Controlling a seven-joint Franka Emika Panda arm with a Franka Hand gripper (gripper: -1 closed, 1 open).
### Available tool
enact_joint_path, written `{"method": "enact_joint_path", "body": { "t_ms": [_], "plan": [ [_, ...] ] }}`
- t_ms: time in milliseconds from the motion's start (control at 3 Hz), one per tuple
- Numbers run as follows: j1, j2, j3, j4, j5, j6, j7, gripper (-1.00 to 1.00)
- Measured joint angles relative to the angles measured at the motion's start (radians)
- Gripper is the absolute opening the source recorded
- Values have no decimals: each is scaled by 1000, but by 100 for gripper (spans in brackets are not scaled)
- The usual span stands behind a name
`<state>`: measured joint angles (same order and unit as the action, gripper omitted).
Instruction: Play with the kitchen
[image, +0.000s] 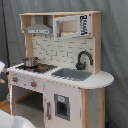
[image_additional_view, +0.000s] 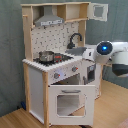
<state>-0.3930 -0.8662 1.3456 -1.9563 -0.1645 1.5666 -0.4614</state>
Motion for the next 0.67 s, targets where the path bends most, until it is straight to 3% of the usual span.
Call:
{"method": "enact_joint_path", "body": {
  "t_ms": [333,667],
  "plan": [
    [1,80,-32,-56,20,9,-35,100],
    [0,140,-55,-121,42,62,-73,100]
  ]
}}
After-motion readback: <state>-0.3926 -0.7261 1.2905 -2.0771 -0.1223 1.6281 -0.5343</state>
